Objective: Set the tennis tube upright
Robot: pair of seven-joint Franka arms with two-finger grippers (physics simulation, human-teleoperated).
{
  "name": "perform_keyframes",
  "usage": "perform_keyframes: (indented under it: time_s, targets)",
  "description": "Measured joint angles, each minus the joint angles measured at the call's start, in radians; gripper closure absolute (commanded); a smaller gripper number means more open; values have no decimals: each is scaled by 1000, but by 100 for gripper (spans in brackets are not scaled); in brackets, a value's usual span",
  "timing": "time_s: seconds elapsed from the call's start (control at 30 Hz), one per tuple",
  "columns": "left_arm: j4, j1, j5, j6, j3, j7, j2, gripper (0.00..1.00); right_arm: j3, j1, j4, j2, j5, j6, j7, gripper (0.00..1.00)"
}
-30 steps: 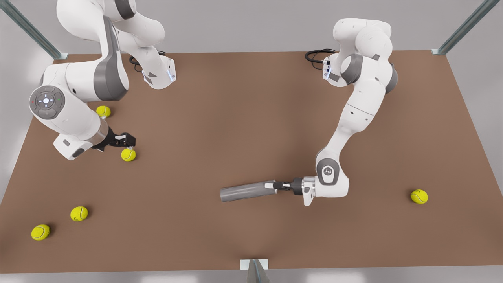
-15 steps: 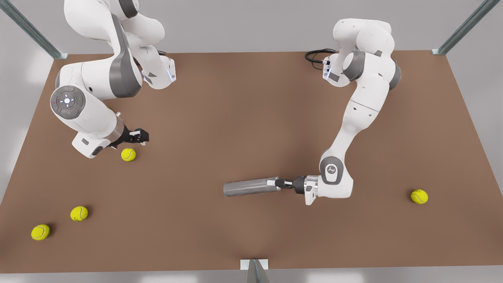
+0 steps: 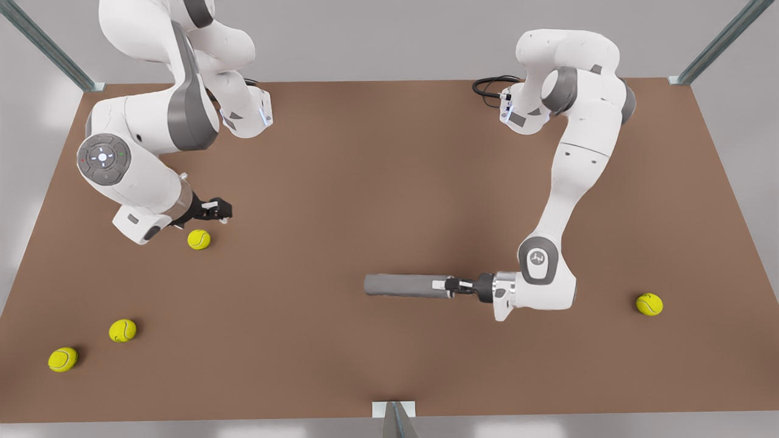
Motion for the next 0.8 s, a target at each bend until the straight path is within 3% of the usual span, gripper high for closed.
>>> perform_keyframes:
  time_s: [0.57, 0.8]
  targets:
    - [7, 40, 236, 0, 73, -11, -109, 79, 0, 1, 48, -5, 49, -48, 2, 0]
    - [9, 39, 332, 0, 156, -29, -169, 79, 0, -2, 50, -5, 46, -43, -1, 0]
